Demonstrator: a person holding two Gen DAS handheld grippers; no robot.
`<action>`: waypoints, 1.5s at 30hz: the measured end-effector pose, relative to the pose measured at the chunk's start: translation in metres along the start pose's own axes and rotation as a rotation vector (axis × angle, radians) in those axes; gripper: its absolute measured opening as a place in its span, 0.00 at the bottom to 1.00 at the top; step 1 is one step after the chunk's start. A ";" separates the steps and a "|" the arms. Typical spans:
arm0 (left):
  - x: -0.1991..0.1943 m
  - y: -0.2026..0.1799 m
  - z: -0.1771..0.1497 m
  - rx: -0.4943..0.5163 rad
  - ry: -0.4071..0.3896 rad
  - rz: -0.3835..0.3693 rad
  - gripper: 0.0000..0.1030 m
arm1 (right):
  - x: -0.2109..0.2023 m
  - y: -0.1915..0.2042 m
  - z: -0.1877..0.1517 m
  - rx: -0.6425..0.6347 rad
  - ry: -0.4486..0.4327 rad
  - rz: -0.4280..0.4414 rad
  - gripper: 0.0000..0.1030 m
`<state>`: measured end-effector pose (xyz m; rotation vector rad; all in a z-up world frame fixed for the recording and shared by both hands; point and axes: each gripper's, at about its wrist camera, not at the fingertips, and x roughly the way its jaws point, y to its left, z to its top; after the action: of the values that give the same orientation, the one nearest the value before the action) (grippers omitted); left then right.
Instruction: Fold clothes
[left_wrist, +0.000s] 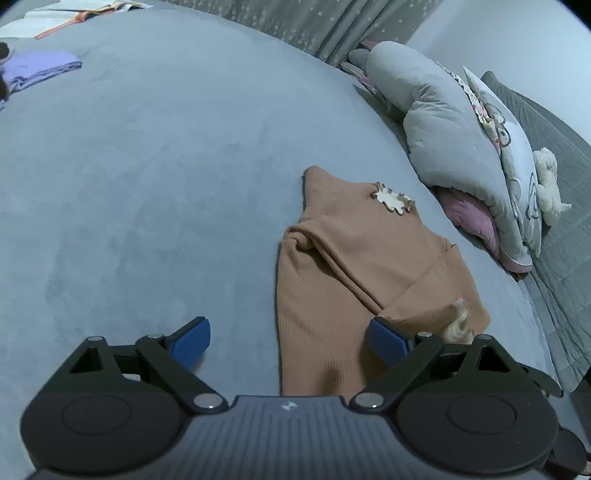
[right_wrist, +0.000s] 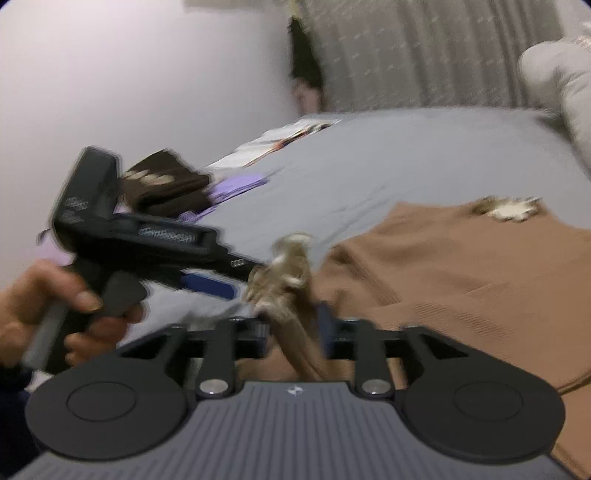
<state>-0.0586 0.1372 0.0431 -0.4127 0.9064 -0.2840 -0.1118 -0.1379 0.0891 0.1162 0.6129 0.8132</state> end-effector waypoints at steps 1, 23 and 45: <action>0.000 0.000 0.000 0.001 -0.001 0.003 0.91 | -0.002 0.005 0.000 -0.016 0.008 0.036 0.65; 0.021 -0.042 -0.019 0.175 -0.002 0.054 0.91 | -0.147 -0.244 -0.049 1.088 -0.251 -0.100 0.73; 0.035 -0.068 -0.044 0.318 -0.040 0.273 0.92 | -0.143 -0.250 -0.092 1.225 -0.435 -0.231 0.62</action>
<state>-0.0775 0.0528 0.0258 0.0004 0.8495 -0.1636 -0.0769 -0.4246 -0.0007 1.2792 0.6164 0.0774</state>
